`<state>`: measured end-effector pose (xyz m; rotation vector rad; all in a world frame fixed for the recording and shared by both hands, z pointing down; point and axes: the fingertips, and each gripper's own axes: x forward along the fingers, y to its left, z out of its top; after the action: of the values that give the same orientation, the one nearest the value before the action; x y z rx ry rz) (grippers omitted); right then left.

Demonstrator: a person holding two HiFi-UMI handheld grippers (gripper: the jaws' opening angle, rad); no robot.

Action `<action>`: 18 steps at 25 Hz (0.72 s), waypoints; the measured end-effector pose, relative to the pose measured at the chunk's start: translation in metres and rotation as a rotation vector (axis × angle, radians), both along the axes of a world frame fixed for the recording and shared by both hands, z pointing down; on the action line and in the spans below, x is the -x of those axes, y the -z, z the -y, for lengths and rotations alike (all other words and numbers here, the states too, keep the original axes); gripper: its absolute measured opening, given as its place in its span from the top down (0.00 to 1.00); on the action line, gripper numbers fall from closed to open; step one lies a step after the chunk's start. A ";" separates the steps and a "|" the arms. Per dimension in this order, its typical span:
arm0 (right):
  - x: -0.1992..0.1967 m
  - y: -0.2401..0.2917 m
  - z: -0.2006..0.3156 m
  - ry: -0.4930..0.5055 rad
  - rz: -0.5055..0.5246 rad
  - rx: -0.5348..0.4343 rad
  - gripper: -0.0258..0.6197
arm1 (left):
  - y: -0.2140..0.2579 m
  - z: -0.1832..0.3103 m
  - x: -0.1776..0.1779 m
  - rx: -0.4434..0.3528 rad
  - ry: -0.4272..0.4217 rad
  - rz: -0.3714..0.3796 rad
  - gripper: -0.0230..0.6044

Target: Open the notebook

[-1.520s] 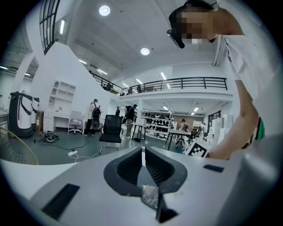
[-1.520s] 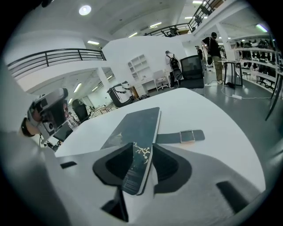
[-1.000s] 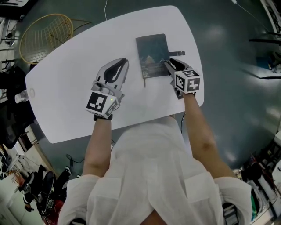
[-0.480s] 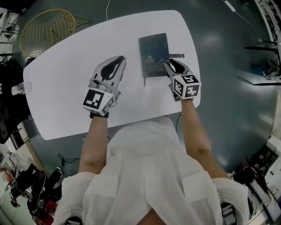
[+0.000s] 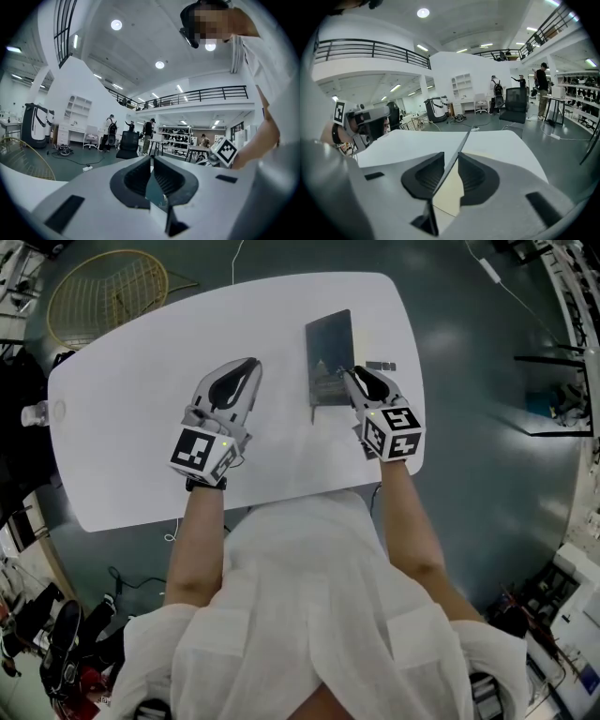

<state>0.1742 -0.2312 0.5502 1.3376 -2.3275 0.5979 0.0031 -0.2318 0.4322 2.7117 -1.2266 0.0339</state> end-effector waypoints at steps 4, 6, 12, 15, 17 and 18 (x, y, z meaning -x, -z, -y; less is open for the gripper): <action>0.026 0.014 0.001 0.049 0.030 -0.036 0.82 | 0.002 -0.004 0.016 -0.003 0.025 -0.003 0.93; 0.041 0.018 0.001 0.072 0.049 -0.046 0.82 | 0.002 -0.006 0.025 -0.004 0.039 -0.003 0.93; 0.078 0.024 0.000 0.131 0.086 -0.057 0.80 | 0.003 -0.012 0.049 -0.006 0.083 -0.001 0.93; 0.098 0.023 -0.001 0.166 0.102 -0.055 0.79 | 0.003 -0.016 0.061 -0.005 0.103 -0.001 0.93; 0.112 0.020 -0.002 0.194 0.108 -0.051 0.78 | 0.001 -0.017 0.069 -0.003 0.116 -0.002 0.93; 0.119 0.018 -0.002 0.207 0.109 -0.048 0.78 | 0.000 -0.018 0.074 -0.002 0.123 -0.004 0.93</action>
<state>0.0553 -0.2293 0.5318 1.0891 -2.5429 0.5657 -0.0704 -0.2142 0.4322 2.6300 -1.3904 0.0117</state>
